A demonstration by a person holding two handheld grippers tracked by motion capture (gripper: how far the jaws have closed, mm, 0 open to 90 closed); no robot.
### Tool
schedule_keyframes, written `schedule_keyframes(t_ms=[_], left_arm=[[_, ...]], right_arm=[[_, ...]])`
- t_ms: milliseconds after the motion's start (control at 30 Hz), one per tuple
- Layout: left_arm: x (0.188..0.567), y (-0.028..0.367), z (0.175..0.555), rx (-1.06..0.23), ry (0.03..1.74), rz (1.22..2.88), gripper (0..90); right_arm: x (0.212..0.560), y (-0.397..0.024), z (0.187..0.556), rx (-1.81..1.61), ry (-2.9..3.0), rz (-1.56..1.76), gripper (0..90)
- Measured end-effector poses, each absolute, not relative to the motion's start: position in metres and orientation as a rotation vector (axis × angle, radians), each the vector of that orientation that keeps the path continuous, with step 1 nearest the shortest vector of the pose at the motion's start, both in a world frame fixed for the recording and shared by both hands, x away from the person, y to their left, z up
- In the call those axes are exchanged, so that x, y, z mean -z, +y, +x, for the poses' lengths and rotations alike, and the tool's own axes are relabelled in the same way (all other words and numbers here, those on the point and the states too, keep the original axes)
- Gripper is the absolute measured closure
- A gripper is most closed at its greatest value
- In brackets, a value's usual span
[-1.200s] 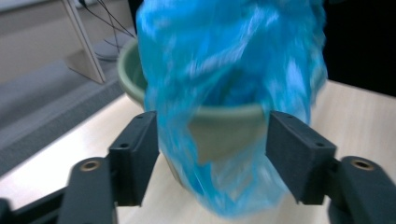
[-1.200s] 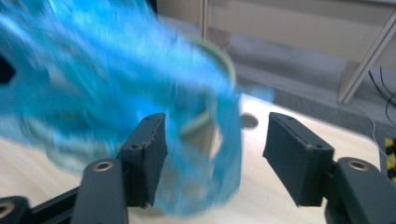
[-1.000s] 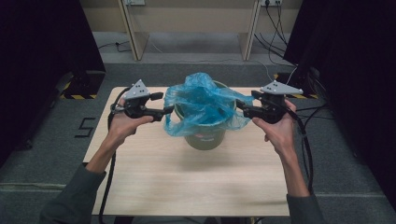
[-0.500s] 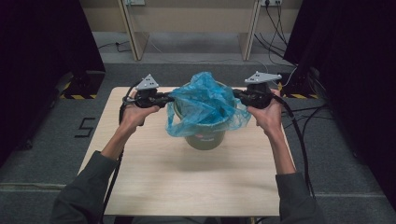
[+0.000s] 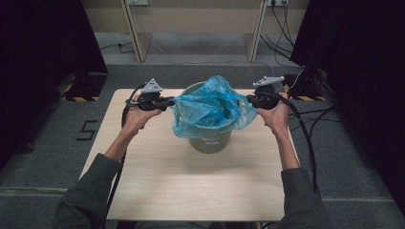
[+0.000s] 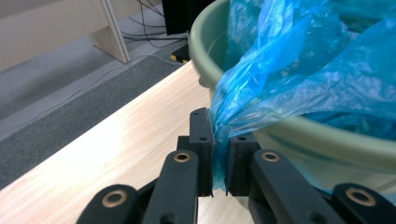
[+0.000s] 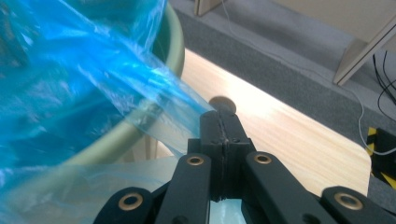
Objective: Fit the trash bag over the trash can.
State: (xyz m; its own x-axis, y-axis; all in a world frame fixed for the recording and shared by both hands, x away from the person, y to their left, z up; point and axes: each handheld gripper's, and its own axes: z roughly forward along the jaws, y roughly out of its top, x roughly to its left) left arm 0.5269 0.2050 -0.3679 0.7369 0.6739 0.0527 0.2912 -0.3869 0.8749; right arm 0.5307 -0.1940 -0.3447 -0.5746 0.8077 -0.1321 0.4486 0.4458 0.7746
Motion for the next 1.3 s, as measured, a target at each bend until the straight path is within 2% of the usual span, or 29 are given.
schedule_keyframes(t_ms=[67, 200, 367, 500, 567, 600, 767, 867, 1133, 1200, 1267, 1300], left_arm=[[0.371, 0.205, 0.528, -0.501, 0.739, 1.987, 83.4], [0.37, 0.208, 0.525, -0.51, 0.736, 1.985, 82.0], [0.367, 0.213, 0.524, -0.522, 0.74, 1.988, 80.6], [0.37, 0.213, 0.524, -0.517, 0.745, 2.001, 78.3], [0.371, 0.212, 0.523, -0.512, 0.739, 2.008, 78.4], [0.372, 0.212, 0.523, -0.509, 0.742, 2.008, 78.8], [0.374, 0.215, 0.525, -0.513, 0.748, 2.012, 81.8], [0.376, 0.217, 0.525, -0.516, 0.752, 2.012, 83.0], [0.38, 0.218, 0.528, -0.511, 0.76, 2.019, 81.8], [0.379, 0.218, 0.526, -0.499, 0.76, 2.026, 75.4], [0.374, 0.22, 0.52, -0.497, 0.759, 2.022, 61.4], [0.371, 0.221, 0.516, -0.496, 0.752, 2.015, 57.8]], right_arm=[[0.347, -0.193, 0.532, -0.946, 2.224, 1.055, 87.8], [0.336, -0.198, 0.525, -0.991, 2.164, 1.113, 64.2], [0.305, -0.201, 0.494, -1.166, 2.079, 1.108, 51.7], [0.303, -0.184, 0.473, -1.227, 2.122, 1.045, 44.3], [0.308, -0.174, 0.47, -1.234, 2.16, 1.013, 44.6], [0.312, -0.168, 0.47, -1.224, 2.185, 0.994, 47.7], [0.322, -0.169, 0.477, -1.166, 2.225, 0.961, 80.7], [0.325, -0.183, 0.485, -1.15, 2.195, 1.018, 88.7], [0.352, -0.207, 0.511, -1.087, 2.179, 1.126, 88.8], [0.358, -0.206, 0.514, -1.08, 2.184, 1.141, 81.3], [0.358, -0.204, 0.511, -1.072, 2.171, 1.156, 70.0], [0.355, -0.203, 0.508, -1.078, 2.156, 1.154, 65.9]])
